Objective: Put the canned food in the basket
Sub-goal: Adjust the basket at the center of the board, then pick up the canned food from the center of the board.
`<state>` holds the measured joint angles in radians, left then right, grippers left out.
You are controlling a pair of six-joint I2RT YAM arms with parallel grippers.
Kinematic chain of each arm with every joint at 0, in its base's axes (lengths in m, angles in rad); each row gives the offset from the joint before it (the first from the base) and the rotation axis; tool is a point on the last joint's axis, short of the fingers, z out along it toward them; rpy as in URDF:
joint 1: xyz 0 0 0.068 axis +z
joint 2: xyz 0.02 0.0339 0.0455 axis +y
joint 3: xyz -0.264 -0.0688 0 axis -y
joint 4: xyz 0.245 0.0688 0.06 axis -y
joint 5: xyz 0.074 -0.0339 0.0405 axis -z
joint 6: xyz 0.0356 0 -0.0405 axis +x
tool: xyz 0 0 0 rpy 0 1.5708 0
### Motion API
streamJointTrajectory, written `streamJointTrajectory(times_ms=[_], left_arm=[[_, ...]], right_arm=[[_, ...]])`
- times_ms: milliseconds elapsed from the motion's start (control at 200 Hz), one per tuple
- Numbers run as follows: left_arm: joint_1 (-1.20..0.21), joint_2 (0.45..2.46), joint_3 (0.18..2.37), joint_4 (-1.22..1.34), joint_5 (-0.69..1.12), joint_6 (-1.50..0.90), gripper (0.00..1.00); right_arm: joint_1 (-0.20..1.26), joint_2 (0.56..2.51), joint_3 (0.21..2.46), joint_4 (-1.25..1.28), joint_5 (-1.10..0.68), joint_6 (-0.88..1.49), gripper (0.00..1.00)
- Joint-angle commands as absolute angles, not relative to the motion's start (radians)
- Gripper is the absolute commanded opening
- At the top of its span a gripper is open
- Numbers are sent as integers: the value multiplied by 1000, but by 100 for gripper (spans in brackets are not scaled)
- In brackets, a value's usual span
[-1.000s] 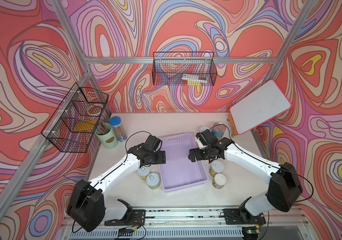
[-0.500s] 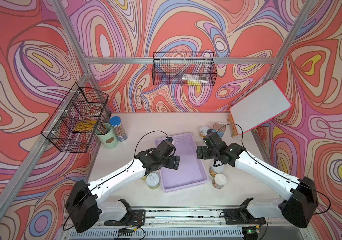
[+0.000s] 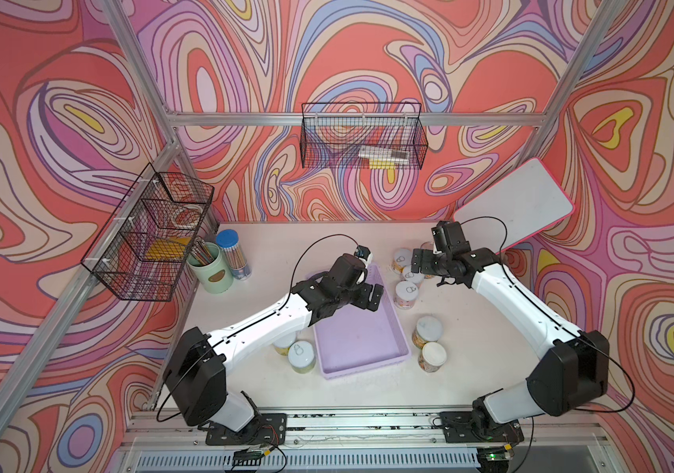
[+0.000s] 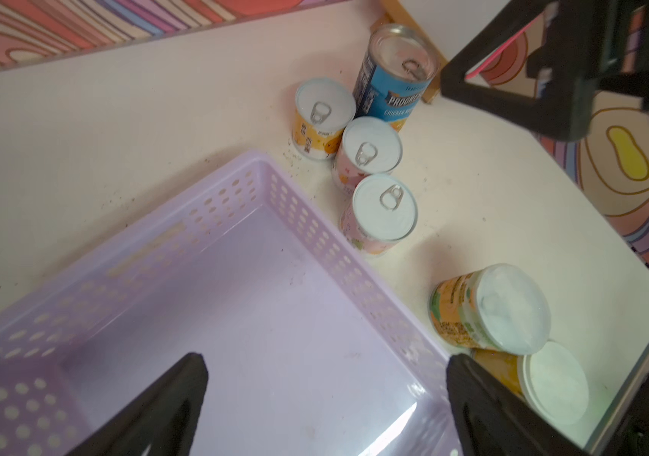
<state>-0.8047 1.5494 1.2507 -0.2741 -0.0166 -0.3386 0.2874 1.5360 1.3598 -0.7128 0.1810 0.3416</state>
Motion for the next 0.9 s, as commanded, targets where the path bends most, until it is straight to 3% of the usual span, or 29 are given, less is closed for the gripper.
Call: streamJointTrajectory(times_ms=[0,466,896], left_arm=[[-808,1607,1308,-195,34,-294,99],[-823,1667,1237,-39,231,-235,99],[-864,1683,1223,-30,228,-198,99]], right_arm=[[253,1612,1438,-700,151,312,98],[126,1957,1780,-833,95,260,98],[104,2118,1978,-965,119,234,98]])
